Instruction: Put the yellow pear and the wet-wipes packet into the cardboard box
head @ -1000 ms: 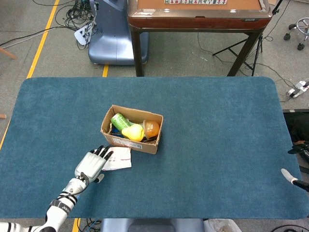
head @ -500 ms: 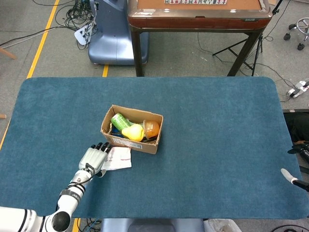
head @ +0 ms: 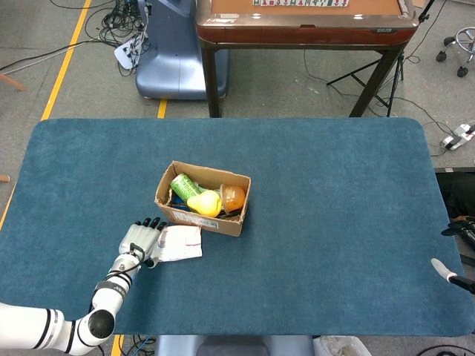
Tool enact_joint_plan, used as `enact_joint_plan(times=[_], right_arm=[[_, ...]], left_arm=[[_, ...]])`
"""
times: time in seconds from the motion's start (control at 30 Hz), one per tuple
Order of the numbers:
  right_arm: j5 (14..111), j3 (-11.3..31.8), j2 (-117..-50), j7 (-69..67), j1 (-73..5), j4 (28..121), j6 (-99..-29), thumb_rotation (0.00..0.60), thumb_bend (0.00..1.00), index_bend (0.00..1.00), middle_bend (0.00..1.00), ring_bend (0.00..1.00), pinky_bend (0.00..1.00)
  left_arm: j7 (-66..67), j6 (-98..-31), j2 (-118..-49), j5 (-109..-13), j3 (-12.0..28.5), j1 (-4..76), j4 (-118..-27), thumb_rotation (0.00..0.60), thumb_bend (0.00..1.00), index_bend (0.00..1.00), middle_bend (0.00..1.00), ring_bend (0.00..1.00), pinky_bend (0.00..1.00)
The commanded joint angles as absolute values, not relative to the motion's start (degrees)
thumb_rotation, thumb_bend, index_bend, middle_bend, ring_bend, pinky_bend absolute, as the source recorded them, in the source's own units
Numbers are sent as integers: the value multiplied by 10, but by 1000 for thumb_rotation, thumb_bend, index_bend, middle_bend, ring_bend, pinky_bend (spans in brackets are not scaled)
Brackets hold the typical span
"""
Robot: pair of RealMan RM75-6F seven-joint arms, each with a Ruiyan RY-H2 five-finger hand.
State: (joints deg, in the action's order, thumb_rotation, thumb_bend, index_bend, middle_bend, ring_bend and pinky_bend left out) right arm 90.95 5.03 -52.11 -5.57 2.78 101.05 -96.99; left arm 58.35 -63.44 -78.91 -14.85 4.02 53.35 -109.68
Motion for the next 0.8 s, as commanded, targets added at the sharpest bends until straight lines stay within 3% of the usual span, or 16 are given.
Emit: enact_joint_plan(times=[0.03, 0.43, 0.8], right_arm=[[909, 51, -521, -56, 28, 1011, -971, 600, 33, 431, 355, 229, 246], [912, 50, -519, -58, 30, 1012, -974, 600, 33, 431, 355, 229, 247], [913, 50, -518, -59, 29, 1012, -974, 600, 33, 431, 355, 229, 246]], left_arm=[[571, -610, -780, -119, 41, 545, -1099, 600, 269, 16, 0, 0, 124], [558, -603, -792, -103, 18, 572, -1086, 600, 201, 0, 0, 0, 112], [547, -651, -830, -155, -5, 569, -1054, 600, 201, 0, 0, 0, 111]])
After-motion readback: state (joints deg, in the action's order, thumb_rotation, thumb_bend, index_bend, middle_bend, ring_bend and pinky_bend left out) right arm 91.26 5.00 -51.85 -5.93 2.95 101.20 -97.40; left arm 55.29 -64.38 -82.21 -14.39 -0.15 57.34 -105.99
